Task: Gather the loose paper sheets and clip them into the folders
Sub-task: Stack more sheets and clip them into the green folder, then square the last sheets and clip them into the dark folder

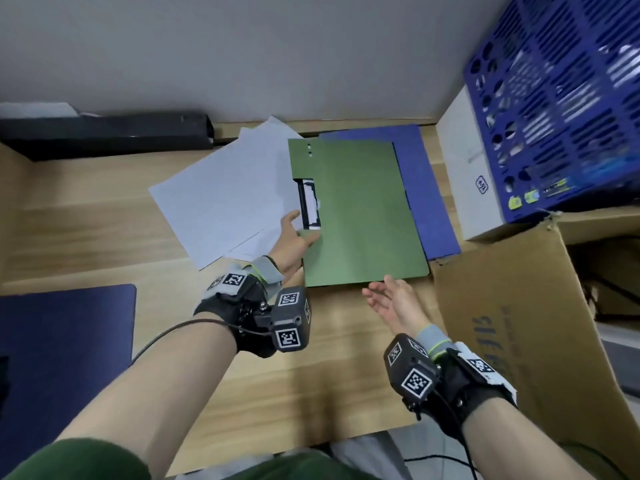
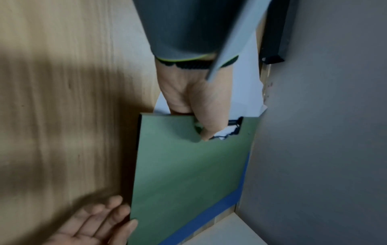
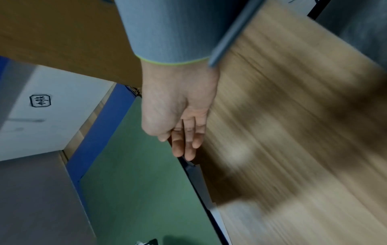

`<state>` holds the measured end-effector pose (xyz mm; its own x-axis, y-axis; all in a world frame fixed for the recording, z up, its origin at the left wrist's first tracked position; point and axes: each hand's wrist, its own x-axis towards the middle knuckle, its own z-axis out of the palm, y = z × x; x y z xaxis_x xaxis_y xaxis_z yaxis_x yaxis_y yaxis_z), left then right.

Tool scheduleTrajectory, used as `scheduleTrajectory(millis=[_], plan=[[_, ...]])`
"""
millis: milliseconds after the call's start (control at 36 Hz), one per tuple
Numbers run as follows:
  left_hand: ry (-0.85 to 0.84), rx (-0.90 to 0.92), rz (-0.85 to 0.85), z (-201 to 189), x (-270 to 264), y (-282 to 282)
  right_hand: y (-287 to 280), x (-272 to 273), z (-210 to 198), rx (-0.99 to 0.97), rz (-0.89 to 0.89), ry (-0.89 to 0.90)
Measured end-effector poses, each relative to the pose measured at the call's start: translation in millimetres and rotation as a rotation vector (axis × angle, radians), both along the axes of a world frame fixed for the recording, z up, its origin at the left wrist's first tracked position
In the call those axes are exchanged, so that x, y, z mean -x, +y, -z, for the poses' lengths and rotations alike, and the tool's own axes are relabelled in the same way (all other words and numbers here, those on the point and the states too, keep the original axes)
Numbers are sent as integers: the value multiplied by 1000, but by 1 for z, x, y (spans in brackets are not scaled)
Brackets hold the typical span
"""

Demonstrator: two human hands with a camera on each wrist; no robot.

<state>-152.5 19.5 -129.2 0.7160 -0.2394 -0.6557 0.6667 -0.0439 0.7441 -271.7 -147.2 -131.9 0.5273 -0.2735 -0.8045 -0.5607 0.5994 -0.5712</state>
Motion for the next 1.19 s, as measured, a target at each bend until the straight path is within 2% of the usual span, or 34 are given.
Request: scheduleTrajectory(millis=[139, 306, 444, 611, 722, 917, 1000, 1111, 1194], plan=[[-13, 22, 15, 11, -10, -14, -17, -21, 15, -13, 61, 48], [-10, -78, 98, 18, -20, -30, -33, -30, 28, -65, 129, 46], [-21, -136, 157, 20, -25, -41, -43, -30, 33, -99, 114, 92], [18, -107, 199, 25, -29, -39, -39, -31, 30, -122, 43, 147], [37, -79, 171, 16, -33, -26, -26, -31, 27, -168, -36, 133], [-104, -291, 210, 17, -35, 46, -2, -24, 21, -161, -178, 105], [-98, -341, 343, 17, -26, 77, 13, -20, 17, -139, -229, 97], [-131, -482, 685, 20, -10, 98, 31, -12, 12, -121, -272, 99], [-126, -521, 810, 13, -2, 103, 41, -6, 9, -111, -293, 103]])
